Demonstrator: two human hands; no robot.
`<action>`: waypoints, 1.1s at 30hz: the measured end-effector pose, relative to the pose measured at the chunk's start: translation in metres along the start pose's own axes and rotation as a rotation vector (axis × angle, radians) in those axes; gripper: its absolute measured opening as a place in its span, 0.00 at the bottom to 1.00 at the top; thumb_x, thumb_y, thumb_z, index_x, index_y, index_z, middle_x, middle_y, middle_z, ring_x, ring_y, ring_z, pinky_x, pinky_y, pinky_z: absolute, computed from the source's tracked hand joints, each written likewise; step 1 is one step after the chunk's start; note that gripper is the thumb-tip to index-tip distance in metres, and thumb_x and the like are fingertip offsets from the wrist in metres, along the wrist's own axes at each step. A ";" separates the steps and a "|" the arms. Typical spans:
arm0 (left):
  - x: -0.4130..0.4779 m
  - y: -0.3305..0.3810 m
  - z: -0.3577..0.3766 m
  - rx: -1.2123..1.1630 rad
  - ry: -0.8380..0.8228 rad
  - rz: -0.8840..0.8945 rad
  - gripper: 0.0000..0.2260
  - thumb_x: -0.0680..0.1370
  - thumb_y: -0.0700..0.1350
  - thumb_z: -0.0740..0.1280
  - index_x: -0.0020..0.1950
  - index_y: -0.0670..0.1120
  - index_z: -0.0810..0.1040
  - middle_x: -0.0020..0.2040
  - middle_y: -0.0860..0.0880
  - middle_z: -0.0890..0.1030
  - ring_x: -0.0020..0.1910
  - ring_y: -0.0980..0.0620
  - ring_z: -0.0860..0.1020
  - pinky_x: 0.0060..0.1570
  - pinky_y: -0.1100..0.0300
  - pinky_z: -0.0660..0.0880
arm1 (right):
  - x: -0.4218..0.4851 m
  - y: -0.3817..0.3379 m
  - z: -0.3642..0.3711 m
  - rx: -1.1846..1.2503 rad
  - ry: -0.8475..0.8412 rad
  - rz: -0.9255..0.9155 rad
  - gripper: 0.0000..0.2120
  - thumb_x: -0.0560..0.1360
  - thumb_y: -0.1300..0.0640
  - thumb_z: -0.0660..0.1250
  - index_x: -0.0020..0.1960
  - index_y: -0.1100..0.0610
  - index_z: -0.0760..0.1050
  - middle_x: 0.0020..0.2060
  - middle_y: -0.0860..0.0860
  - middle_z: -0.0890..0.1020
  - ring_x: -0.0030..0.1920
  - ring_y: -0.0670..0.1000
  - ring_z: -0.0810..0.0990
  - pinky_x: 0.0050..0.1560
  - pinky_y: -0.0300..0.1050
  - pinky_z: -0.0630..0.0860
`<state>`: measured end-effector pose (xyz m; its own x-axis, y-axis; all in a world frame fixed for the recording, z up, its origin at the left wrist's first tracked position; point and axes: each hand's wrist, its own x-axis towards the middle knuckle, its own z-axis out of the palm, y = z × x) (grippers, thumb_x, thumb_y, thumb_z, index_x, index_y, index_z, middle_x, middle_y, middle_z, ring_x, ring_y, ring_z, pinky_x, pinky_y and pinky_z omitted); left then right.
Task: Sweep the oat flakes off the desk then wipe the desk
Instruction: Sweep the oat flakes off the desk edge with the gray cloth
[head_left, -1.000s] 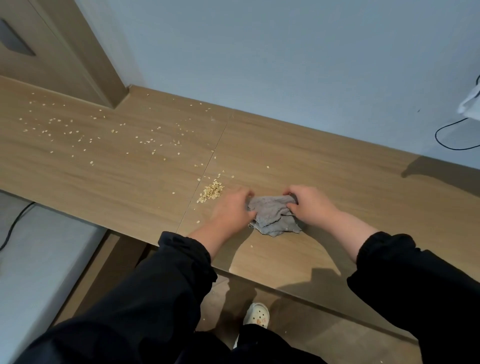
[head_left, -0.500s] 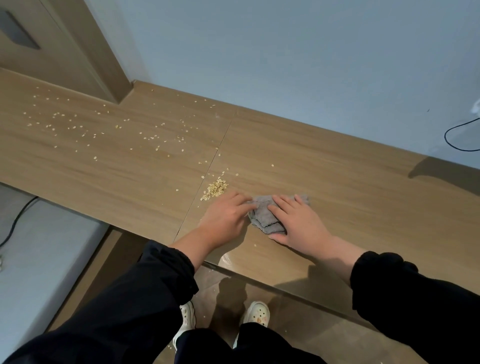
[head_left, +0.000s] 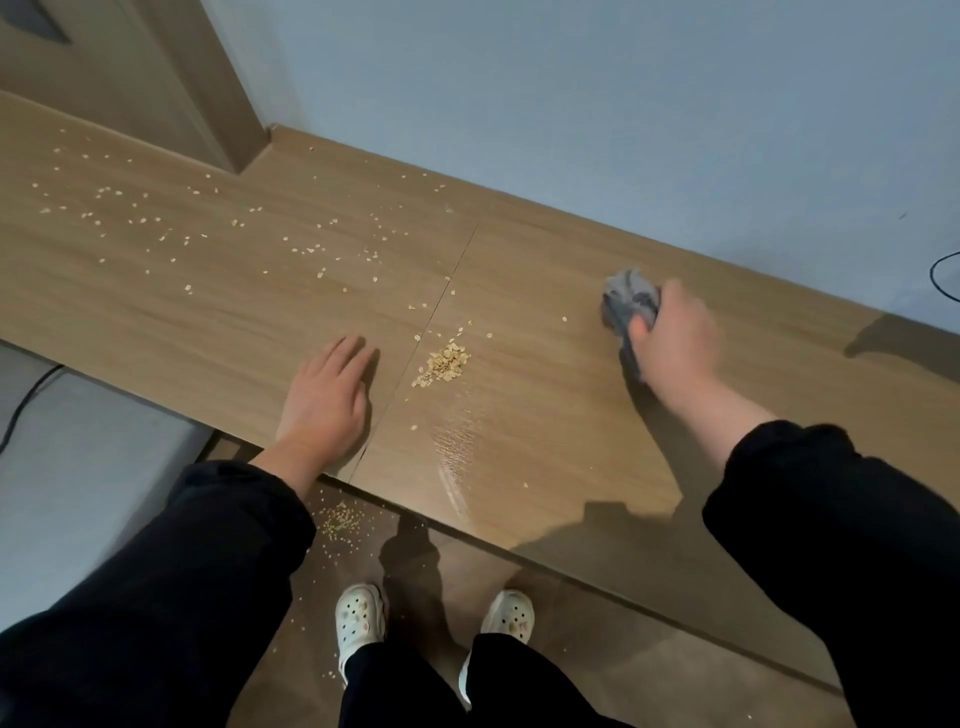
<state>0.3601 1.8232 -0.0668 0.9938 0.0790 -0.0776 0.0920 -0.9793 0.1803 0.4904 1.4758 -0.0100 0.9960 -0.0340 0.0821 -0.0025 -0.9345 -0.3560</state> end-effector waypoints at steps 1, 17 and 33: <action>0.000 -0.005 0.002 0.026 -0.015 -0.019 0.23 0.82 0.46 0.53 0.78 0.46 0.58 0.78 0.47 0.57 0.77 0.49 0.52 0.76 0.49 0.49 | 0.011 0.001 0.002 -0.020 -0.032 0.023 0.09 0.78 0.55 0.63 0.54 0.59 0.68 0.47 0.54 0.72 0.46 0.56 0.71 0.41 0.46 0.65; -0.003 -0.024 0.017 -0.101 0.065 -0.196 0.24 0.81 0.46 0.51 0.77 0.42 0.58 0.79 0.46 0.54 0.78 0.49 0.48 0.76 0.48 0.47 | 0.014 -0.019 0.071 -0.086 -0.122 -0.038 0.23 0.78 0.60 0.59 0.72 0.56 0.66 0.78 0.54 0.53 0.78 0.56 0.52 0.75 0.65 0.48; -0.003 -0.023 0.017 -0.098 0.069 -0.196 0.25 0.80 0.47 0.49 0.77 0.43 0.60 0.78 0.46 0.56 0.78 0.49 0.50 0.76 0.49 0.48 | 0.025 -0.001 0.028 -0.261 -0.349 -0.310 0.29 0.80 0.50 0.54 0.78 0.55 0.51 0.79 0.53 0.49 0.77 0.57 0.56 0.72 0.57 0.63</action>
<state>0.3537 1.8425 -0.0872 0.9579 0.2819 -0.0536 0.2859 -0.9214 0.2631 0.5177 1.4855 -0.0337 0.9237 0.3362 -0.1839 0.3190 -0.9405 -0.1173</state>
